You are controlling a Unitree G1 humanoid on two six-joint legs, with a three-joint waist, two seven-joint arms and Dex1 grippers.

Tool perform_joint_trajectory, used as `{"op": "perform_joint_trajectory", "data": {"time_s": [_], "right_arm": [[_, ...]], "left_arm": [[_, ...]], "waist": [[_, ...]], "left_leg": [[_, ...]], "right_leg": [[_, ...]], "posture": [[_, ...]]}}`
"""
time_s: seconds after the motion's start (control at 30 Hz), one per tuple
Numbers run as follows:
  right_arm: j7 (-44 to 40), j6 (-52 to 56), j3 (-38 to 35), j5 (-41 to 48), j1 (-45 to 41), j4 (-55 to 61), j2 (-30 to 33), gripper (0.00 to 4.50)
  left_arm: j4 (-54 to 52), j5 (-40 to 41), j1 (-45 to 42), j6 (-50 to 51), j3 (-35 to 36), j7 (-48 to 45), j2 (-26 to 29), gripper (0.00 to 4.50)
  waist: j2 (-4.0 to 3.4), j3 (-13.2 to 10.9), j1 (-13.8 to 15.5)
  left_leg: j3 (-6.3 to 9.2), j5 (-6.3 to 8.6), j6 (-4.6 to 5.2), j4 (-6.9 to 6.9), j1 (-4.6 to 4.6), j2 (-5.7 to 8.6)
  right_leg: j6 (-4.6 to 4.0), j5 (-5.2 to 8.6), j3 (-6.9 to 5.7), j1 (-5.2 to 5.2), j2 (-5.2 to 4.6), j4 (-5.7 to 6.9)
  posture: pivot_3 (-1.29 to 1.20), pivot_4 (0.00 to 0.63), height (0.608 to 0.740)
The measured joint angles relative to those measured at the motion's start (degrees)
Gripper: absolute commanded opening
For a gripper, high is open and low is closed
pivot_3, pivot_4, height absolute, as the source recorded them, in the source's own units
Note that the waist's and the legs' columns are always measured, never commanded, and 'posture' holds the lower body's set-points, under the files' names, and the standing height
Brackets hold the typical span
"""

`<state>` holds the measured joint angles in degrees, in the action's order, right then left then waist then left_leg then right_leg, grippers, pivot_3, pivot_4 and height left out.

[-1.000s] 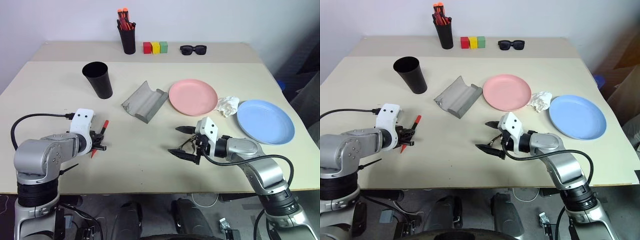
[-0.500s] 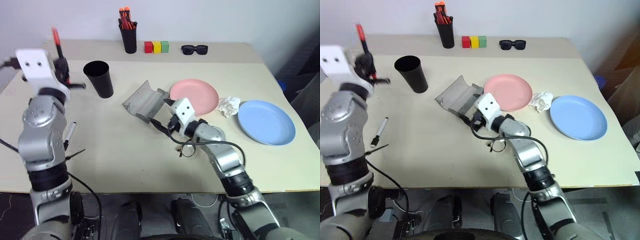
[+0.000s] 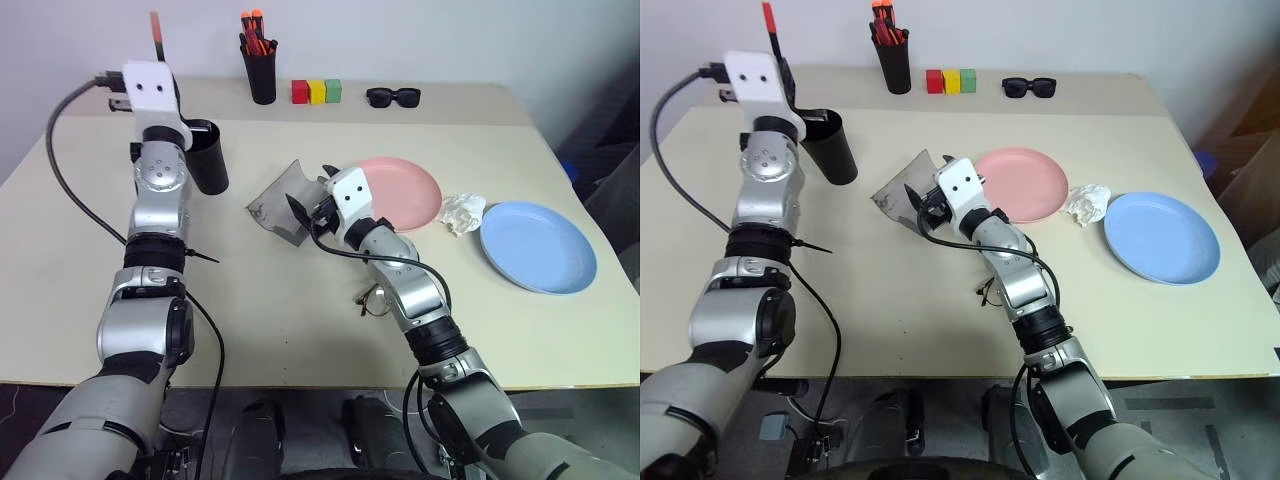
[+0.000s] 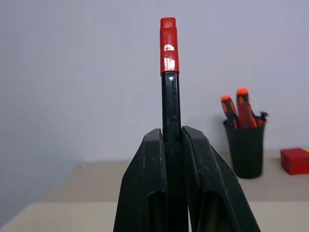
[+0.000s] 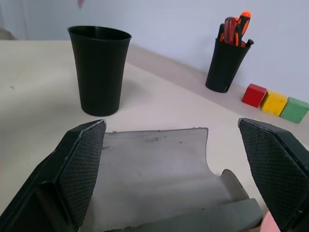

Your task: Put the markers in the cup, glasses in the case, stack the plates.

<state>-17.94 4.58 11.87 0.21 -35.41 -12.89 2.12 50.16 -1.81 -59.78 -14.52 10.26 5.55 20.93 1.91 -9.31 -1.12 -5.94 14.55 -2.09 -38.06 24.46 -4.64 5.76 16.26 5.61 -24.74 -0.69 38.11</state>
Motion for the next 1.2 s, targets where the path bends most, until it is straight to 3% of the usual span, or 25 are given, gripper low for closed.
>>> {"op": "perform_joint_trajectory", "data": {"time_s": [0.27, 0.6, 0.73, 0.9, 1.2], "right_arm": [[-0.3, 0.3, 0.0, 0.1, 1.7, 2.3, -0.4, 4.50], [-0.7, 1.5, 0.0, 0.2, 3.2, 3.9, -0.6, 4.50], [-1.1, 1.4, 0.1, 0.2, 3.1, 3.9, -0.9, 4.50], [-1.6, 1.4, 0.1, 0.2, 3.1, 3.9, -1.1, 4.50], [-2.6, 1.5, 0.1, 0.6, 3.1, 3.9, -1.2, 4.50]], "left_arm": [[9.9, 0.3, -1.8, -7.7, 0.1, 0.0, -1.7, 0.06], [11.0, 1.3, -1.7, -8.8, 0.2, 1.3, -2.7, 0.06], [11.0, 2.1, -1.7, -8.8, 0.8, 1.3, -2.9, 1.81], [10.4, 2.4, -1.0, -8.8, 0.7, 2.3, -2.9, 4.36], [4.9, 3.8, 0.7, -8.1, 2.2, 4.7, -3.1, 4.36]], "waist": [[0.00, 0.0, 0.1], [0.00, 0.0, 0.1], [0.00, 0.0, 0.1], [0.00, 0.0, 0.1], [0.00, 0.0, 0.0]], "left_leg": [[-0.01, 0.00, 0.00, -0.04, 0.01, 0.00], [0.00, 0.00, 0.00, -0.06, 0.01, 0.00], [0.00, 0.00, 0.00, -0.06, 0.01, 0.00], [0.00, 0.00, -0.01, -0.06, 0.01, 0.00], [0.00, -0.01, -0.01, -0.06, 0.01, -0.01]], "right_leg": [[0.01, -0.01, 0.00, 0.00, 0.00, 0.02], [0.02, -0.01, 0.00, 0.00, 0.01, 0.04], [0.02, -0.01, 0.00, 0.00, 0.01, 0.04], [0.02, -0.01, 0.00, 0.00, 0.01, 0.05], [0.02, -0.01, 0.00, 0.00, 0.01, 0.05]], "posture": [[0.00, 0.150, 0.722], [0.00, 0.150, 0.722], [0.00, 0.150, 0.722], [0.00, 0.150, 0.722], [0.00, 0.150, 0.722]]}}
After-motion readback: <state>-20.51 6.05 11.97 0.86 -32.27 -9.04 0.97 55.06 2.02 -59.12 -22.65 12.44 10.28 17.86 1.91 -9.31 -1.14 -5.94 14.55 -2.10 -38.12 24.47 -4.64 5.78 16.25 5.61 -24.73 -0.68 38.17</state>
